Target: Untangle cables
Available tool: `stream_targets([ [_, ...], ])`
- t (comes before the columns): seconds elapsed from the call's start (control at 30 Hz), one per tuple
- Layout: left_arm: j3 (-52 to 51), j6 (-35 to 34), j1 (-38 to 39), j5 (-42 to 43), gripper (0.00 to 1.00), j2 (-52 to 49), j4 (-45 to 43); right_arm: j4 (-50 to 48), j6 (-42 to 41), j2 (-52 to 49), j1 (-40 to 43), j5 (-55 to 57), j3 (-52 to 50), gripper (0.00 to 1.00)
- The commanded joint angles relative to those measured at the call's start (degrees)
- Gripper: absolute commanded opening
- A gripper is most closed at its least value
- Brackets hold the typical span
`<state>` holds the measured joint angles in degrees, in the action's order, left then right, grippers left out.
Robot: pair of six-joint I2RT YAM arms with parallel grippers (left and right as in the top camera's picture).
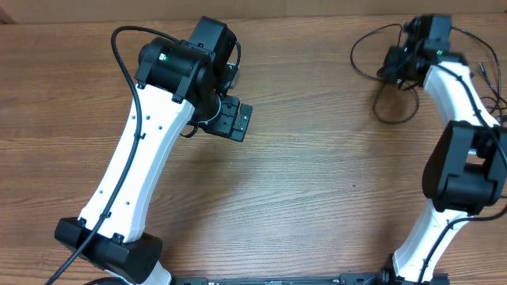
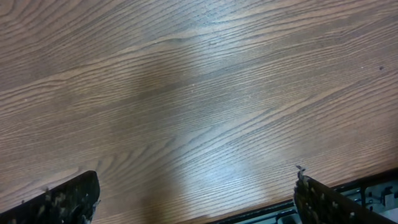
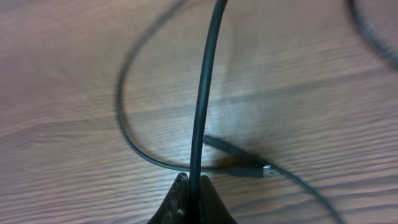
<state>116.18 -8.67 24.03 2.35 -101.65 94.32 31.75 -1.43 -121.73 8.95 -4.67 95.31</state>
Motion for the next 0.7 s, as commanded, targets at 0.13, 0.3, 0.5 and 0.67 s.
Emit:
stream_targets([
  [0.13, 0.2, -0.9, 0.8, 0.5, 1.0, 0.2, 0.1, -5.1, -0.5, -2.5, 1.9, 1.9, -4.3, 0.04],
  [0.3, 0.2, -1.7, 0.8, 0.7, 1.0, 0.2, 0.1, -5.5, -0.5, -3.8, 5.2, 3.7, -4.3, 0.04],
  [0.5, 0.2, -1.9, 0.8, 0.7, 1.0, 0.2, -0.6, -4.0, -0.4, -4.4, 8.4, 3.8, -4.3, 0.04],
  [0.67, 0.2, -3.2, 0.8, 0.7, 1.0, 0.2, -1.3, -4.5, -0.5, -4.4, 9.0, 3.7, -4.3, 0.04],
])
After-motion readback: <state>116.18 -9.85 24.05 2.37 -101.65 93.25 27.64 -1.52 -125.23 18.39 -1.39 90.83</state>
